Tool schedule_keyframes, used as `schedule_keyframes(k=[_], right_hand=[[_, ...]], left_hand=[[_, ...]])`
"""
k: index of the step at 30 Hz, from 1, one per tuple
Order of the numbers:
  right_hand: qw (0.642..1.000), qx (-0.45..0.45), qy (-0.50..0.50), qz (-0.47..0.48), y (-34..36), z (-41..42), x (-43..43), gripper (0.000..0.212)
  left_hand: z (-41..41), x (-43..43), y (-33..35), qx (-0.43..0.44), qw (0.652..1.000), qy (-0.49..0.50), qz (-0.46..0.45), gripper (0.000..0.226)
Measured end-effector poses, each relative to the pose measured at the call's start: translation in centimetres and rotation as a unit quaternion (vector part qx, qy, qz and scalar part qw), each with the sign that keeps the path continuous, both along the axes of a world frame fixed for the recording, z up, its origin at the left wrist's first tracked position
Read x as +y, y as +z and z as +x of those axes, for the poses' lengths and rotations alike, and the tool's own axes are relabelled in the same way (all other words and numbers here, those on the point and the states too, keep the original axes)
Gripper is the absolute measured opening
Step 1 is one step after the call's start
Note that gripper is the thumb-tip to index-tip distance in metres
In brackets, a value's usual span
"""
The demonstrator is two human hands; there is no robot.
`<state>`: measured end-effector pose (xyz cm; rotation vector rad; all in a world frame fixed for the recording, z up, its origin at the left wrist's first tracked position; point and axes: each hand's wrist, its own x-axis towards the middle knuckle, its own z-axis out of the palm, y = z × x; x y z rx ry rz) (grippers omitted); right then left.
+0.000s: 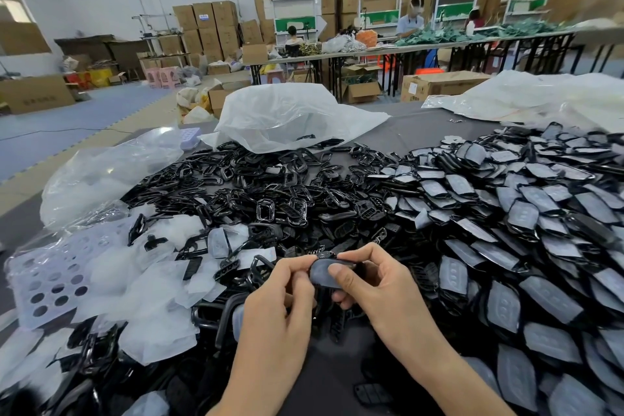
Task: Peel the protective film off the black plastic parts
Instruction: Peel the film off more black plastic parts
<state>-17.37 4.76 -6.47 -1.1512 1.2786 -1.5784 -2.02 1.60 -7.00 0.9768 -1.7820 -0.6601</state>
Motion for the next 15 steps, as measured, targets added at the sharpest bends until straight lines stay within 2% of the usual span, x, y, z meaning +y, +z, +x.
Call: schedule_keyframes(k=[4,7,9,13,15], right_hand=[[1.000,0.015,-0.001,0.002,0.01,-0.22,0.14,0.010],[0.999,0.040,0.013,0.013,0.01,-0.14,0.29,0.016],[0.999,0.038,0.033,0.016,0.01,0.03,0.33,0.011],[0.996,0.037,0.081,0.012,0.07,0.35,0.37,0.012],[0.996,0.032,0.084,0.010,0.11,0.47,0.50,0.011]], left_hand=[[0.03,-0.07,-0.13,-0.003,1.000,-0.016,0.014,0.020],[-0.02,-0.24,-0.01,-0.014,1.000,-0.018,0.019,0.028],[0.01,-0.20,0.20,-0.030,0.999,-0.018,0.002,0.034],[0.15,0.28,0.51,-0.094,0.992,-0.006,-0.078,0.029],[0.25,0.46,0.51,-0.093,0.993,0.010,-0.078,0.029]])
